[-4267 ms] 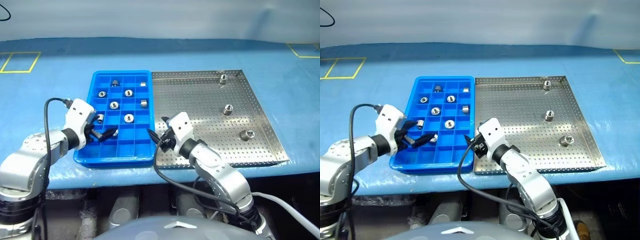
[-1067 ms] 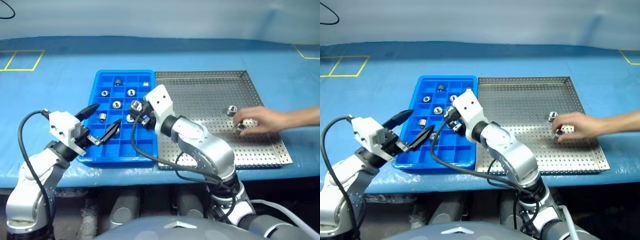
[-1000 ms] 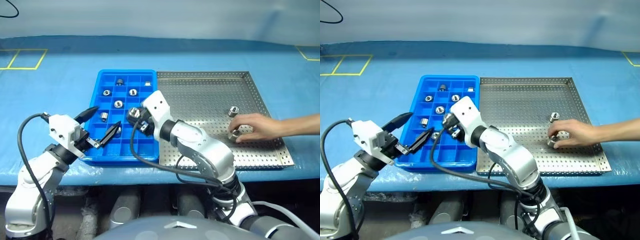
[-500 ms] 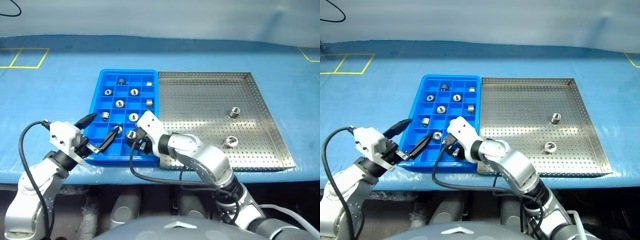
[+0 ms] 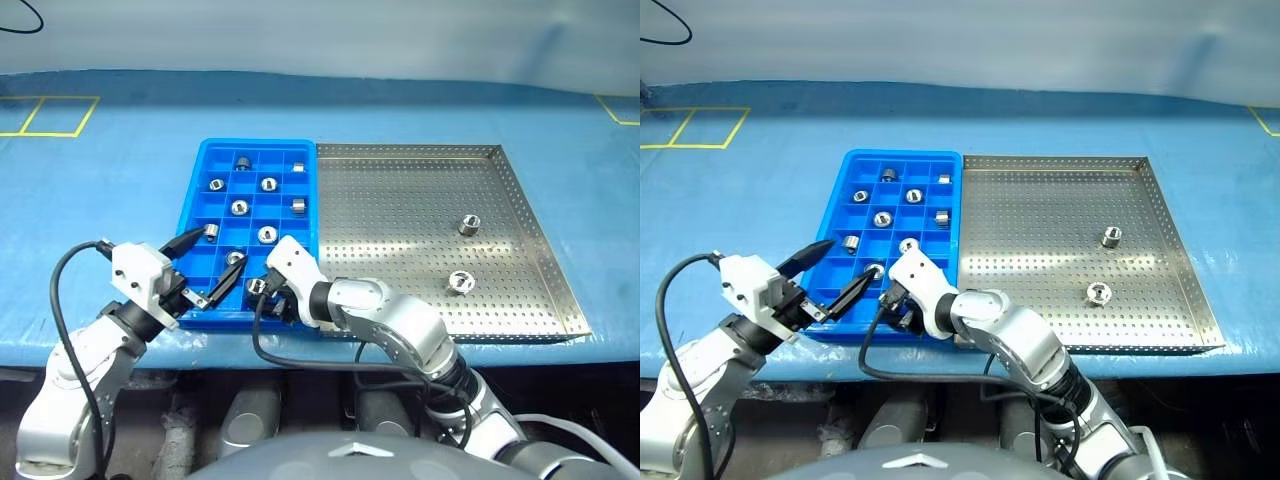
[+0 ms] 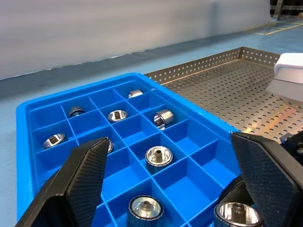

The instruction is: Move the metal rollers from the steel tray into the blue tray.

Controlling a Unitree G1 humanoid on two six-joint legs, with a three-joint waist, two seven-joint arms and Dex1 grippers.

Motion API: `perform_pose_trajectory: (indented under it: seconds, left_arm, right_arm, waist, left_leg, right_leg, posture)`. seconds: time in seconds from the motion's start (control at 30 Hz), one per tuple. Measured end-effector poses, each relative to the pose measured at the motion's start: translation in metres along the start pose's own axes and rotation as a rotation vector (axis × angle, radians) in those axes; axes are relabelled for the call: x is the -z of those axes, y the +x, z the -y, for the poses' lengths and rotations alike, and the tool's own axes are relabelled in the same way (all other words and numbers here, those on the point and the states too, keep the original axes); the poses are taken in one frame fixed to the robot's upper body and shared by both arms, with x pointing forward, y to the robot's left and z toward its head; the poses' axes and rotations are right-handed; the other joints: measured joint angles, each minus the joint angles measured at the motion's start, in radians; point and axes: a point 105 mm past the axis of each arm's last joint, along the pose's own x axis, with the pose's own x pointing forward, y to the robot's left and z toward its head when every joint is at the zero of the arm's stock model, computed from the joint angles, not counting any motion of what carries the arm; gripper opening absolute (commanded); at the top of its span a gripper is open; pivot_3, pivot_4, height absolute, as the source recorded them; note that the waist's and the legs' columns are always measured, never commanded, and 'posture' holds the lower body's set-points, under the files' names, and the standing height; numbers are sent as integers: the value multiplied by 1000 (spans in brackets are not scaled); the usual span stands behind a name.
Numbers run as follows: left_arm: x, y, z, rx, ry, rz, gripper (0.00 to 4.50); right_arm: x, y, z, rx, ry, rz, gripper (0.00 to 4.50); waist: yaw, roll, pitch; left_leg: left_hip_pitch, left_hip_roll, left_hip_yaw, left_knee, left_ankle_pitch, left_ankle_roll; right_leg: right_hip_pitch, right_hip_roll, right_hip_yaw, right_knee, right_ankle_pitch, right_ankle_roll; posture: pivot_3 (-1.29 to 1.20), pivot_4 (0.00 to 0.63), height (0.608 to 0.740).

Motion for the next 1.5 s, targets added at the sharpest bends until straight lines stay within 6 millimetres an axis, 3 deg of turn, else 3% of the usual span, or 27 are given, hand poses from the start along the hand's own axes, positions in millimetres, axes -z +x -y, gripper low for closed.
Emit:
perform_pose_trajectory:
  seconds: [0.1, 0.27, 0.47, 0.57, 0.7, 0.8, 0.93, 1.17, 1.33, 1.5]
  left_arm:
    - [-2, 5, 3, 25, 1, 6, 4500]
    - [-12, 17, 7, 71, 25, 40, 4500]
    - [-19, 38, 9, 127, 29, 62, 4500]
    - [-21, 50, 16, 185, 24, 77, 4500]
    - [-18, 64, 21, 237, 2, 70, 4500]
    - [-18, 72, 23, 261, -9, 78, 4500]
    - [-16, 77, 29, 292, -17, 72, 4500]
    - [-15, 79, 30, 302, -24, 70, 4500]
    - [-11, 78, 30, 296, -33, 61, 4500]
    - [-8, 76, 29, 286, -42, 51, 4500]
  right_arm:
    - [-1, 0, 6, 32, 21, 14, 3684]
    - [-3, -2, 14, 89, 62, 42, 3684]
    - [-12, -24, 38, 252, 105, 132, 3684]
    - [-15, -52, 73, 466, 120, 184, 3684]
    - [-23, -115, 138, 892, 96, 234, 3684]
    - [-23, -154, 171, 1150, 92, 231, 3684]
    - [-6, -183, 201, 1379, 208, 195, 3684]
    - [6, -177, 223, 1519, 296, 108, 3684]
    - [19, -162, 227, 1498, 324, 58, 3684]
    - [24, -161, 230, 1529, 366, 36, 3684]
  waist:
    - [-1, 0, 0]
    - [-4, 0, 0]
    - [-12, 0, 0]
    - [-19, 0, 0]
    - [-45, 0, 0]
    - [-70, 0, 0]
    - [-96, 0, 0]
    - [-115, 0, 0]
    - [-113, 0, 0]
    - [-109, 1, 0]
  left_leg:
    - [0, 0, 0, 0, 0, 0]
    - [0, 0, 0, 0, 0, -1]
    - [0, -1, 0, 1, 1, 0]
    - [-1, -1, 1, 1, 1, 0]
    - [-1, -1, 2, 1, 1, 0]
    - [-1, 0, 2, 0, 1, -1]
    - [-1, 0, 4, -1, 1, -1]
    - [-1, 0, 6, 0, 0, 1]
    - [-1, 0, 6, 0, 0, 2]
    - [-1, 0, 6, 0, 0, 3]
  right_leg:
    - [0, 0, 0, 0, 0, 0]
    - [0, 0, 0, 0, 0, 0]
    - [1, 0, 0, 0, 1, 1]
    - [2, 0, 1, -1, 1, 1]
    - [1, 0, 1, 0, 2, 1]
    - [0, 0, 1, 0, 7, 1]
    - [-1, 1, 3, 1, 7, 1]
    - [-1, 1, 4, 1, 8, 2]
    - [-1, 0, 5, 1, 8, 3]
    - [-1, 0, 5, 1, 8, 3]
  posture:
    - [173, 150, 740]
    - [113, 150, 740]
    - [19, 150, 740]
    - [-26, 150, 740]
    - [-65, 150, 740]
    - [-88, 150, 740]
    - [-92, 150, 740]
    - [-63, 150, 740]
    - [-45, 150, 740]
    - [-33, 150, 740]
